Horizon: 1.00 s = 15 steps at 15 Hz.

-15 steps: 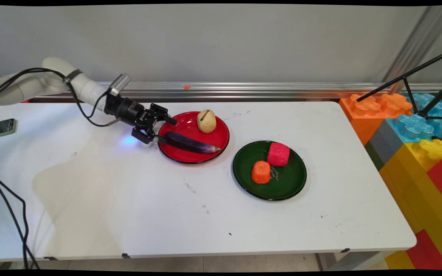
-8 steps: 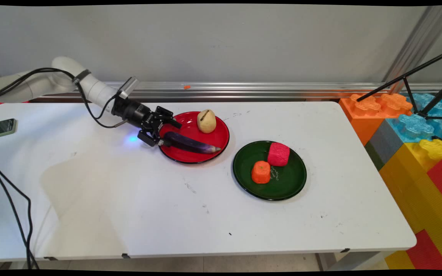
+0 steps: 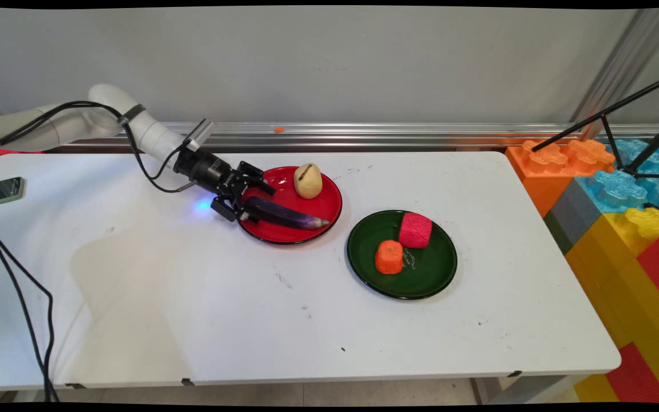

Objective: Pick up the eggplant from the red plate, then place the picked object on the table

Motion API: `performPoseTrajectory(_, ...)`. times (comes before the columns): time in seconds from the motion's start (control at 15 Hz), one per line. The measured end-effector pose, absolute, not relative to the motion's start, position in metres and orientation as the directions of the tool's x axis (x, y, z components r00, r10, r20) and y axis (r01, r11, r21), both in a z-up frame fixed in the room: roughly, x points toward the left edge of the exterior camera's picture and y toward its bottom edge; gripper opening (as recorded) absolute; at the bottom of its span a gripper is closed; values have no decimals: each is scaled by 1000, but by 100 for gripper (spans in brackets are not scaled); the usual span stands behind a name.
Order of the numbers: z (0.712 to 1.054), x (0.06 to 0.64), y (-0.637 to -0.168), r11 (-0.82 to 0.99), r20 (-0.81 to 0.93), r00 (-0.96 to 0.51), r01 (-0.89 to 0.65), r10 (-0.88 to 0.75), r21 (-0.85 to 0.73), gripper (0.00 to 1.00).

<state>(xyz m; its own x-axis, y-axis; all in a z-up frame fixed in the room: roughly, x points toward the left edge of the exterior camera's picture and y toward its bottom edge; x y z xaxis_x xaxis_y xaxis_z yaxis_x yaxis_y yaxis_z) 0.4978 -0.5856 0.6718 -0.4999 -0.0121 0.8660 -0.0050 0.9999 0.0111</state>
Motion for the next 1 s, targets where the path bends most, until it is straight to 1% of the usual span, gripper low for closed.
performPoseTrajectory(0.47,670,492,-593,999,858,-513,20,34,-28,100)
performPoseTrajectory(0.53,671,491,-595,999,858,-512,23,44,-37,0)
performPoseTrajectory(1.0,675,485,-601,996,858,-506,47,89,-76,0)
